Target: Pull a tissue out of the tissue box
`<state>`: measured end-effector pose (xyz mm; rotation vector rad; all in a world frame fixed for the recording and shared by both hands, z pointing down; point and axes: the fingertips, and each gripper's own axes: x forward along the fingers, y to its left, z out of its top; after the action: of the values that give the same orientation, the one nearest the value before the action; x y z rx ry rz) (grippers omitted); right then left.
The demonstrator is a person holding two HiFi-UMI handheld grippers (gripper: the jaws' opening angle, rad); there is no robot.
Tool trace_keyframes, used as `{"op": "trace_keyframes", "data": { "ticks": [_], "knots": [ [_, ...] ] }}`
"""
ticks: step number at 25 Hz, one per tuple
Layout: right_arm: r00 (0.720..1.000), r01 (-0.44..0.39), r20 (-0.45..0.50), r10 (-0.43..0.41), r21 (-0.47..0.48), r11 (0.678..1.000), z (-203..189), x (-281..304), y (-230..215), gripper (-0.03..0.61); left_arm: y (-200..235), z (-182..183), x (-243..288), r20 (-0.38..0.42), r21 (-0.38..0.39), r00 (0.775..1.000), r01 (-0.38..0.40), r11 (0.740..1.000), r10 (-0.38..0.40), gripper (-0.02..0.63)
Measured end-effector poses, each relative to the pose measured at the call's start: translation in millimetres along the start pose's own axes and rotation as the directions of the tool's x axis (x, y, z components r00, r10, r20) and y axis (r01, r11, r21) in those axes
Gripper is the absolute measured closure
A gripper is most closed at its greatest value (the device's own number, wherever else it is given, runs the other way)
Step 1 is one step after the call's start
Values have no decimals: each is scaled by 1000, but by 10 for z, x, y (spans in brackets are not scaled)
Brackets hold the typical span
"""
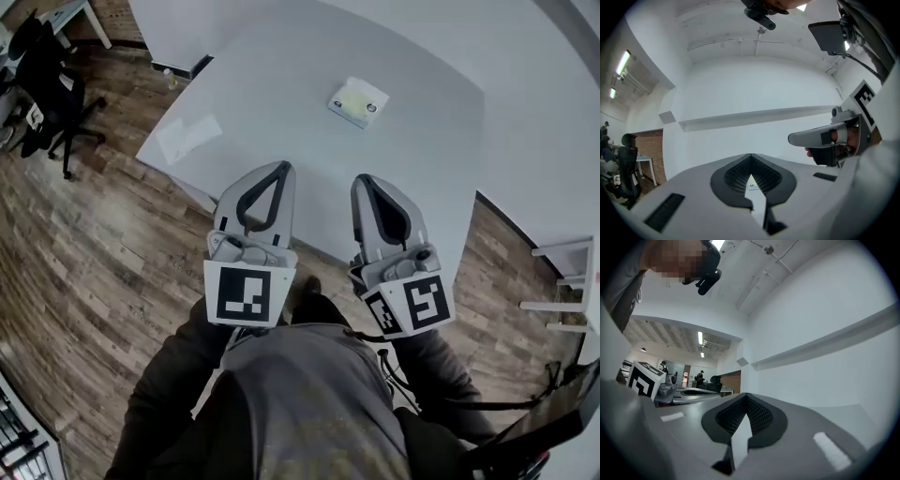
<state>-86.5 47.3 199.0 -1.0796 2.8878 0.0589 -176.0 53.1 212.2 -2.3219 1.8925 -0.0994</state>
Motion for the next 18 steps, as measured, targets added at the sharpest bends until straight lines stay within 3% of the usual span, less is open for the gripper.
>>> {"op": "trace_keyframes", "data": {
  "ticks": [11,16,18],
  "knots": [
    [992,125,-39,-123,57,991,-262,523,-1215,577,-202,-296,1480,-64,-36,987,143,989,-145,615],
    [991,131,-52,-127,82,988,-434,755,-1701,577,-334,-537,2088,-157,-19,968,195,981,-196,615],
    [992,122,-49,-117,92,988,-504,869,-1863,577,-349,-582,2350,-160,-2,965,208,978,-205,615]
  ]
}}
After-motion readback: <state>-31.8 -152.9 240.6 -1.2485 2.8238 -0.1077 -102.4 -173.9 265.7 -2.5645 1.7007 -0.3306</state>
